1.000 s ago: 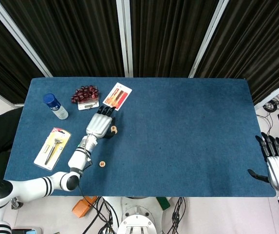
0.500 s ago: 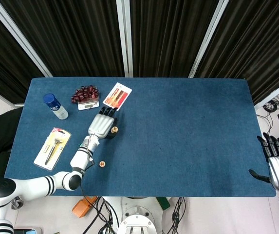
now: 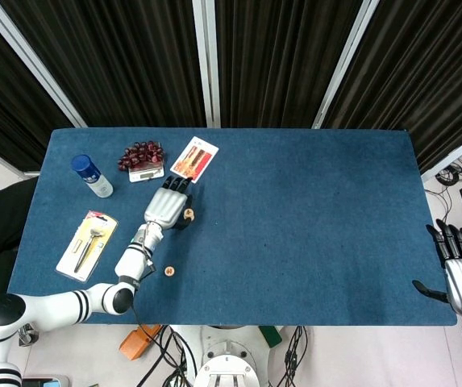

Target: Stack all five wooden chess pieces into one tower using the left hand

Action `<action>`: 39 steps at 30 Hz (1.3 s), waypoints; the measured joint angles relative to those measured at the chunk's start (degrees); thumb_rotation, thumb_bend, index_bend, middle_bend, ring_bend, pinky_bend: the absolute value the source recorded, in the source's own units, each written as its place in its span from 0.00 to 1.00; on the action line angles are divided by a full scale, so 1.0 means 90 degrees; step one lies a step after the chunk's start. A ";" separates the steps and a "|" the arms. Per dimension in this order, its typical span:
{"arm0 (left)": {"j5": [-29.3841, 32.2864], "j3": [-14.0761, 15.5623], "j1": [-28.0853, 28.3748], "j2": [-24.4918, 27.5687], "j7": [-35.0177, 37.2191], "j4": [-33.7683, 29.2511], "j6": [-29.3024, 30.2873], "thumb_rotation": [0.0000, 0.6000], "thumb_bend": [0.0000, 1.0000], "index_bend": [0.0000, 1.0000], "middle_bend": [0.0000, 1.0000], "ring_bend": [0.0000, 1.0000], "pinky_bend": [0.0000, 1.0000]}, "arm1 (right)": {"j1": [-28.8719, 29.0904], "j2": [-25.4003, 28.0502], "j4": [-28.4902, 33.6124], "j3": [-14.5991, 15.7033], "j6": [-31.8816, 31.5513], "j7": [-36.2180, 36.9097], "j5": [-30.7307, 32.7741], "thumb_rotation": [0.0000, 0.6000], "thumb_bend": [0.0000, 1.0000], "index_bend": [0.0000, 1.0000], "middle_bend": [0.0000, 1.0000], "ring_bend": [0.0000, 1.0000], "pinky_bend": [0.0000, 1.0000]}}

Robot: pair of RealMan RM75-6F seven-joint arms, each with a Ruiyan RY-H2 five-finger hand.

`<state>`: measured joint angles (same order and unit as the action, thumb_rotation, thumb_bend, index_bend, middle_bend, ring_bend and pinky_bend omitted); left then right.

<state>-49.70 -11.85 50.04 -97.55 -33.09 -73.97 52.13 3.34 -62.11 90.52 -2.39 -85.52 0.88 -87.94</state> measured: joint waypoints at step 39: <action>-0.3472 0.1942 -0.2460 0.1640 0.2081 -0.1671 0.2523 0.83 0.24 0.42 0.00 0.00 0.00 | -0.0012 0.0081 0.0121 0.0000 -0.0262 -0.0114 -0.0319 1.00 0.17 0.00 0.00 0.00 0.00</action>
<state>-80.94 5.64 27.90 -82.78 -14.36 -89.00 74.83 3.24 -61.37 91.61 -2.38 -87.88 -0.14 -90.81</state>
